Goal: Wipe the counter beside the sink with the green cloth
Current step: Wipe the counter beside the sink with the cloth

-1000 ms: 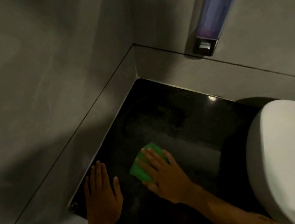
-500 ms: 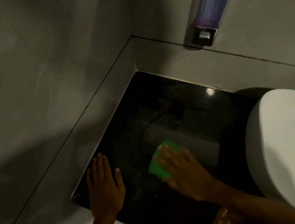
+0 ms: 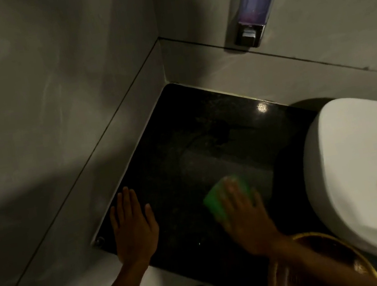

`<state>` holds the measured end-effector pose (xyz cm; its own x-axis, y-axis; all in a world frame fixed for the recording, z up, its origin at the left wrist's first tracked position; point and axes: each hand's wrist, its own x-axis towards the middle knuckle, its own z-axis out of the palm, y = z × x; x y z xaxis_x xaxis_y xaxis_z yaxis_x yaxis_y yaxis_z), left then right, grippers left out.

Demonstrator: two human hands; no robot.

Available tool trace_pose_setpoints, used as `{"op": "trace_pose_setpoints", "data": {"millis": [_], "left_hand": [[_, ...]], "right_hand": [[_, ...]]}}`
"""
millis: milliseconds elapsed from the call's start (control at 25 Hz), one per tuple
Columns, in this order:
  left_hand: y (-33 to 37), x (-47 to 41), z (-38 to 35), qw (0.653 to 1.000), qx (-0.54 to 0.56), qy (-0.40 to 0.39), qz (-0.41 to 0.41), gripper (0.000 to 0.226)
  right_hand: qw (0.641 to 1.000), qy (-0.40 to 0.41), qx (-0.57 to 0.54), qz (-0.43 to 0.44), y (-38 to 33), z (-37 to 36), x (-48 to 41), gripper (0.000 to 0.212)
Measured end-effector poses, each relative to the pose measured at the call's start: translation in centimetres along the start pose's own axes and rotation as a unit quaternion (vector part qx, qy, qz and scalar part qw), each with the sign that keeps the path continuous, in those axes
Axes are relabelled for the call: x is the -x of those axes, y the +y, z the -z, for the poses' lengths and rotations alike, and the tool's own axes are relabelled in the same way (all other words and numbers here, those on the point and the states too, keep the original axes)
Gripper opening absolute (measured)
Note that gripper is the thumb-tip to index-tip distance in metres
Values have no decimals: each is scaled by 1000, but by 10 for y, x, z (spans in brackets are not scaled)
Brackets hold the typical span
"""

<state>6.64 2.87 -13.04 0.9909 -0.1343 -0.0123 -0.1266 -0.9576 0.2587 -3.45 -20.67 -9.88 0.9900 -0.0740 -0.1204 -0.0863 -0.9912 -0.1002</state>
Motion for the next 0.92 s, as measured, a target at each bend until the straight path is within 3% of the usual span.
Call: {"op": "trace_pose_setpoints", "data": {"millis": [80,120,160,280,360,440,560,640,720,760,840,920], "left_hand": [[1,1,1,1000,1,3,0,64],[1,1,2,1000,1,2,1,64],[1,1,2,1000,2,0,1,63],[1,1,4,1000,2,0,3,63],[1,2,2,1000,0,-2,-1,64],[-1,2,1,1000,-2,-5,-2,65],[1,2,3,1000,-12,-3,-5,65],[4,0,5,1000,-14,-4,0,65],[6,1,7,1000,-15,-6,-1,65],[5,2,7,1000,-16,-5,-5,65],[4,3,8,1000,-18,-5,-11,66],[5,3,8,1000,-24,-7,-12,67]], "right_hand": [[979,-67,-69,-182,16,18,-38,69],[970,-76,-98,-211,-3,16,-47,71],[972,-67,-116,-194,-33,13,-42,71],[996,-41,-74,-10,-116,-18,28,65],[995,-35,-86,23,-89,-17,29,64],[994,35,-61,-78,-28,-12,-16,63],[946,24,-111,-303,54,15,-88,65],[928,60,-137,-341,59,21,-120,65],[964,51,-120,-230,13,10,-129,64],[986,45,-104,-120,-21,1,-124,63],[995,23,-80,60,-68,-14,-104,63],[993,43,-69,87,-48,-11,-113,63]]}}
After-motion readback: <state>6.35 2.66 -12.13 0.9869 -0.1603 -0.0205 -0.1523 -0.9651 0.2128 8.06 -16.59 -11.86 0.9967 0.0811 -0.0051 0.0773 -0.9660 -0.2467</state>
